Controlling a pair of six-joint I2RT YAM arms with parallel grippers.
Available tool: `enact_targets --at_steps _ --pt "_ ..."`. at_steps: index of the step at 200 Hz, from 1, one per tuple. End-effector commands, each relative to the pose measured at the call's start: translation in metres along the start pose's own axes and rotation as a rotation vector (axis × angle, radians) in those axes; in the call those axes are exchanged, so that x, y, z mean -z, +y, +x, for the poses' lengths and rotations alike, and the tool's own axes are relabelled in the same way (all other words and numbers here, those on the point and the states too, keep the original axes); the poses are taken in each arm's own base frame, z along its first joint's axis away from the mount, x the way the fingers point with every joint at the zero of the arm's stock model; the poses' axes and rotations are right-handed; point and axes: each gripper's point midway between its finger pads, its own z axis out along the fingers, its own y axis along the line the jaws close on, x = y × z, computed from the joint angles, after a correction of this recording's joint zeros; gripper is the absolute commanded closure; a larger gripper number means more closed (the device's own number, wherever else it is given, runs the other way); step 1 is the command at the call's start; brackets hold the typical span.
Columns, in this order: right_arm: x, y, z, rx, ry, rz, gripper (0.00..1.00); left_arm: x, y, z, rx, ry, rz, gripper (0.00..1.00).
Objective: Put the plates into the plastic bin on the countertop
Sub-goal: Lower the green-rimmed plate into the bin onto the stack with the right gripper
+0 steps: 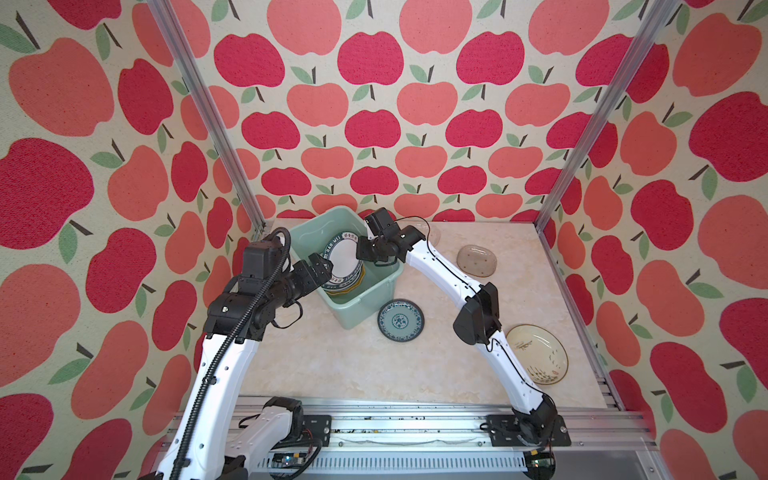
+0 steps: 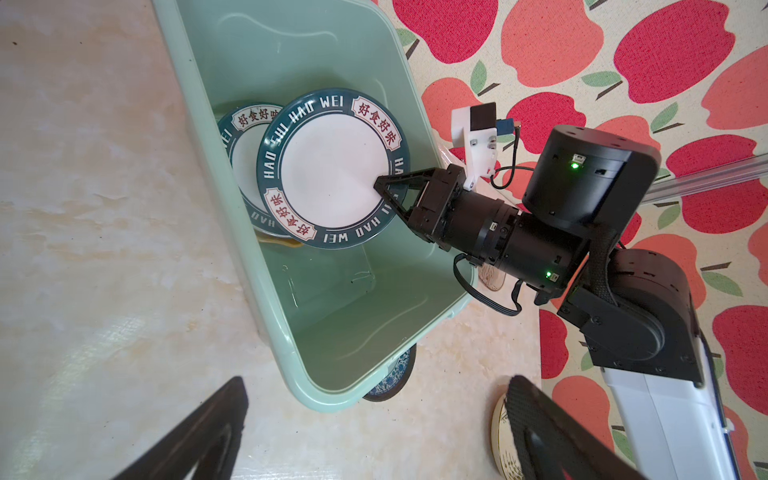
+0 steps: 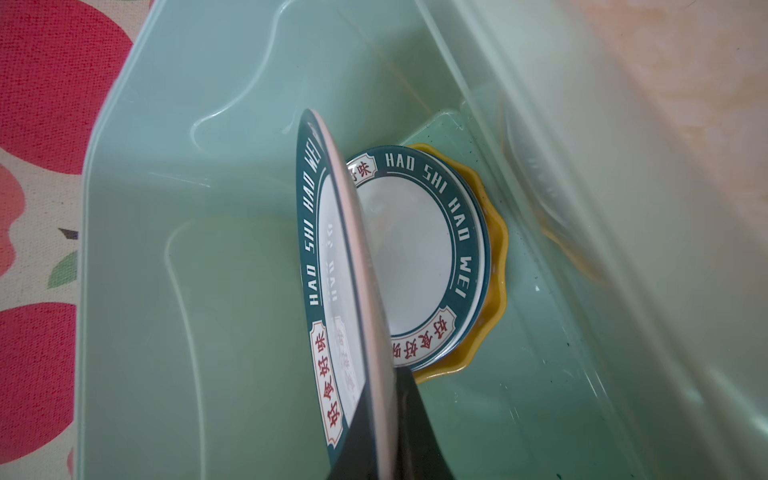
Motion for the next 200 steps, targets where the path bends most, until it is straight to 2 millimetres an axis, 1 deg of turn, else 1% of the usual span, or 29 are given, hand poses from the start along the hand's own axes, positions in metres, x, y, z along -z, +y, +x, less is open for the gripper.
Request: enact_targets --at_steps 1,32,64,86,102,120,142,160,169,180,200 --pt "-0.011 0.003 -0.002 0.027 -0.012 -0.023 0.95 0.006 -0.003 0.001 0.032 0.012 0.009 0.01" --pt "-0.026 0.002 0.006 0.012 0.015 -0.046 0.91 0.004 -0.001 0.004 0.068 0.024 0.008 0.01" --pt "-0.036 -0.003 0.011 0.001 0.028 -0.043 0.89 0.002 0.001 0.007 0.095 0.034 0.004 0.01" --pt "-0.041 -0.001 0.012 -0.007 0.023 -0.058 0.89 0.000 0.002 0.010 0.109 0.044 0.002 0.01" --pt "-0.048 -0.002 0.015 -0.016 0.030 -0.061 0.86 0.000 0.003 0.012 0.117 0.049 0.000 0.01" --pt "-0.053 -0.006 0.020 -0.028 0.043 -0.054 0.81 0.001 0.004 0.013 0.120 0.050 -0.004 0.02" --pt "-0.057 -0.009 0.024 -0.036 0.052 -0.043 0.69 0.002 0.006 0.014 0.122 0.051 -0.009 0.02" --pt "-0.058 -0.012 0.026 -0.035 0.053 -0.029 0.62 0.002 0.007 0.014 0.123 0.051 -0.014 0.02" --pt "-0.059 -0.016 0.028 -0.036 0.057 -0.012 0.59 0.002 0.007 0.014 0.123 0.051 -0.014 0.02" --pt "-0.059 -0.022 0.030 -0.036 0.060 0.017 0.53 0.002 0.007 0.015 0.125 0.052 -0.013 0.02" --pt "-0.060 -0.033 0.038 -0.027 0.080 0.066 0.48 0.001 0.006 0.014 0.127 0.053 -0.005 0.02"
